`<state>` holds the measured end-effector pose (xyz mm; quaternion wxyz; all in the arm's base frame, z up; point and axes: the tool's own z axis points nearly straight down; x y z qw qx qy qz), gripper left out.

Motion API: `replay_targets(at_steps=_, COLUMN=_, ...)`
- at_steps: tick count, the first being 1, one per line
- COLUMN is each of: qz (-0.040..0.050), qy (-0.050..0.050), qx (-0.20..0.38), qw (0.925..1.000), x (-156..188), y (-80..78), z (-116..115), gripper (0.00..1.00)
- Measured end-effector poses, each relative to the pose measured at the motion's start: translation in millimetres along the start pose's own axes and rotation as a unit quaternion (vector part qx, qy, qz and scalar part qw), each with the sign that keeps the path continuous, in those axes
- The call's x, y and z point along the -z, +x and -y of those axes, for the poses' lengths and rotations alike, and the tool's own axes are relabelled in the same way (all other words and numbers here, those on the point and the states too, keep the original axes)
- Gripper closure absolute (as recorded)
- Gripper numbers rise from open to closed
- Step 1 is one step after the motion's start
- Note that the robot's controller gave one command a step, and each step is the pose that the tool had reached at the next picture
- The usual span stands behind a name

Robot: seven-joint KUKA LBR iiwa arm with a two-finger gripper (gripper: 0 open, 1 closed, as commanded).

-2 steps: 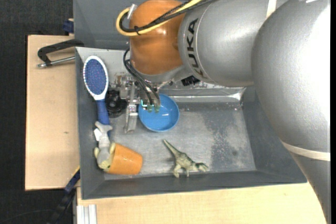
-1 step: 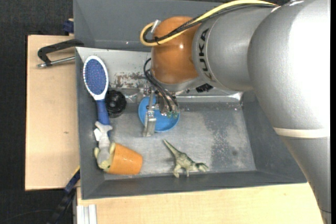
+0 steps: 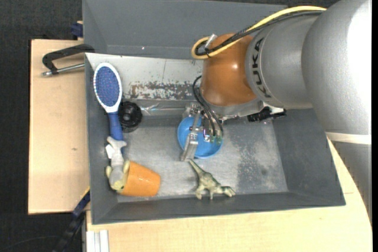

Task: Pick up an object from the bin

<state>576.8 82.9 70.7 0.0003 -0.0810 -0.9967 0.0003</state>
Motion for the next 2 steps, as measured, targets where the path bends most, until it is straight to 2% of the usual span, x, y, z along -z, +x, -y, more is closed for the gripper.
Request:
replay_targets(at_steps=1, qz=0.0003, qy=-0.001, qx=0.001, qw=1.0, x=0, y=0.1, z=-2, gripper=1.0)
replay_targets(at_steps=2, qz=0.0071, qy=-0.003, qx=0.024, qw=0.9997, x=177, y=14.3, z=-7, gripper=1.0)
